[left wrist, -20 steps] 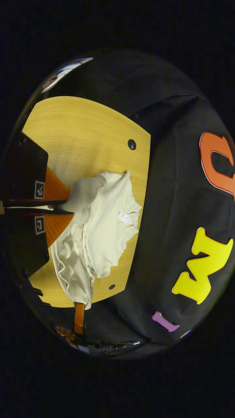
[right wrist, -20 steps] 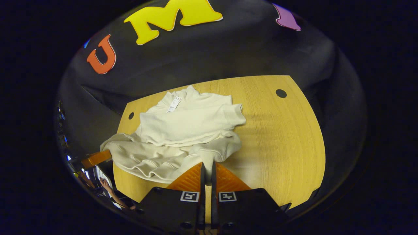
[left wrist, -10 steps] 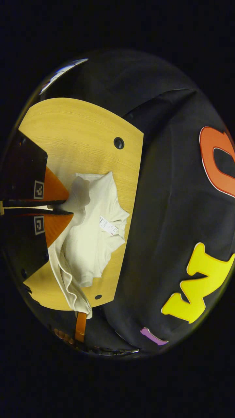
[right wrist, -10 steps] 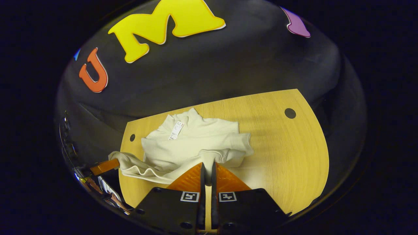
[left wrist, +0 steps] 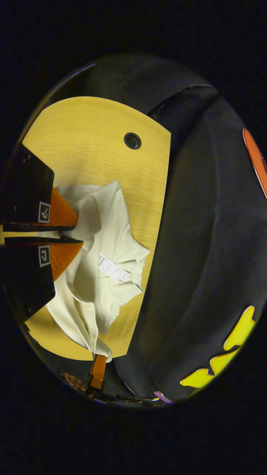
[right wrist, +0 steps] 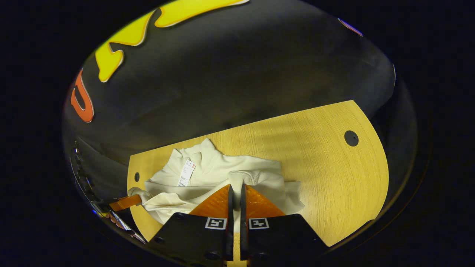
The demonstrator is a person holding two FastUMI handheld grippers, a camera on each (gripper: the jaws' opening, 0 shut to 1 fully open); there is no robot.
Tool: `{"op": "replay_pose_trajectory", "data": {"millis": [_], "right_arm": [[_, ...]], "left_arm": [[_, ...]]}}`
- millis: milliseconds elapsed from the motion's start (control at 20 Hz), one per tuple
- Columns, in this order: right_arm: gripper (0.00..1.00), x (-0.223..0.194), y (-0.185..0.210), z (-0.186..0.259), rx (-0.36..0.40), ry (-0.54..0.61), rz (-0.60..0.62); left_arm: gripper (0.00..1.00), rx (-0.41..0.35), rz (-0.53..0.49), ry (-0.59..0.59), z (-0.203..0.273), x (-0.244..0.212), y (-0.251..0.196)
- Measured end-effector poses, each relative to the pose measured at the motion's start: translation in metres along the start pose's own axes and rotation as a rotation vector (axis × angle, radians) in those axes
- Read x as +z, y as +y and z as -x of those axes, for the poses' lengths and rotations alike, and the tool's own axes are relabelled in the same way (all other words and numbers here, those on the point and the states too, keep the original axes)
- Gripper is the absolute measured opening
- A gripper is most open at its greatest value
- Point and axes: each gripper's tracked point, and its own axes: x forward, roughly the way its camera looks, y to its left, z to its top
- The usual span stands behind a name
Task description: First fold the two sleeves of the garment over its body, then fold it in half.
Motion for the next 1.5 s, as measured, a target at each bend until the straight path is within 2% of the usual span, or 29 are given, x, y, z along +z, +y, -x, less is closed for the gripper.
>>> {"op": "replay_pose_trajectory", "data": {"millis": [150,200,350,400,500,550,600,650,700,750,800,850,900,1000,1100,1250,1400,1500], "right_arm": [[0.07,0.001,0.002,-0.017,-0.025,-0.003,0.022],[0.1,0.002,0.003,-0.021,-0.032,-0.005,0.032],[0.1,0.002,0.008,-0.032,-0.038,-0.019,0.04],[0.16,0.008,0.004,-0.036,-0.05,-0.037,0.049],[0.17,0.017,0.004,-0.037,-0.063,-0.07,0.046],[0.17,0.021,0.001,-0.036,-0.076,-0.085,0.045],[0.17,0.021,0.003,-0.035,-0.07,-0.09,0.05],[0.17,0.02,0.002,-0.033,-0.067,-0.09,0.056],[0.17,0.019,0.003,-0.032,-0.055,-0.088,0.061],[0.22,0.019,0.007,-0.028,-0.044,-0.094,0.061],[0.43,0.02,0.01,-0.025,-0.032,-0.102,0.059],[0.51,0.019,0.012,-0.021,-0.021,-0.107,0.051],[0.65,0.017,0.017,-0.015,-0.004,-0.111,0.042],[0.91,0.018,0.015,-0.001,-0.01,-0.135,0.044],[0.95,0.017,0.018,0.02,-0.006,-0.158,0.066],[0.96,0.014,0.022,0.06,-0.016,-0.215,0.126],[0.94,0.007,0.032,0.123,-0.018,-0.301,0.165],[0.96,-0.005,0.033,0.166,-0.014,-0.344,0.161]], "left_arm": [[0.08,-0.005,0.007,-0.01,-0.014,0.007,-0.001],[0.1,-0.006,0.014,-0.01,-0.017,0.006,-0.003],[0.14,-0.02,0.02,-0.022,-0.026,0.009,-0.008],[0.19,-0.023,0.019,-0.032,-0.028,0.011,-0.008],[0.26,-0.027,0.013,-0.052,-0.03,0.014,-0.011],[0.22,-0.022,0.016,-0.058,-0.03,0.015,-0.011],[0.52,-0.019,0.014,-0.058,-0.03,0.015,-0.014],[0.51,-0.023,0.011,-0.061,-0.028,0.016,-0.018],[0.59,-0.032,0.008,-0.065,-0.026,0.016,-0.021],[0.91,-0.029,0.004,-0.076,-0.024,0.018,-0.022],[0.94,-0.013,-0.002,-0.093,-0.02,0.021,-0.019],[0.96,0.006,-0.015,-0.112,-0.017,0.024,-0.015],[1.0,0.028,-0.032,-0.131,-0.012,0.026,-0.011],[0.97,0.057,-0.056,-0.164,0.001,0.029,-0.008],[0.97,0.058,-0.054,-0.204,0.022,0.03,-0.009],[0.97,0.042,-0.037,-0.28,0.063,0.032,-0.008],[0.97,0.045,-0.039,-0.366,0.112,0.024,-0.004],[0.97,0.034,-0.003,-0.411,0.149,0.009,-0.004]]}}
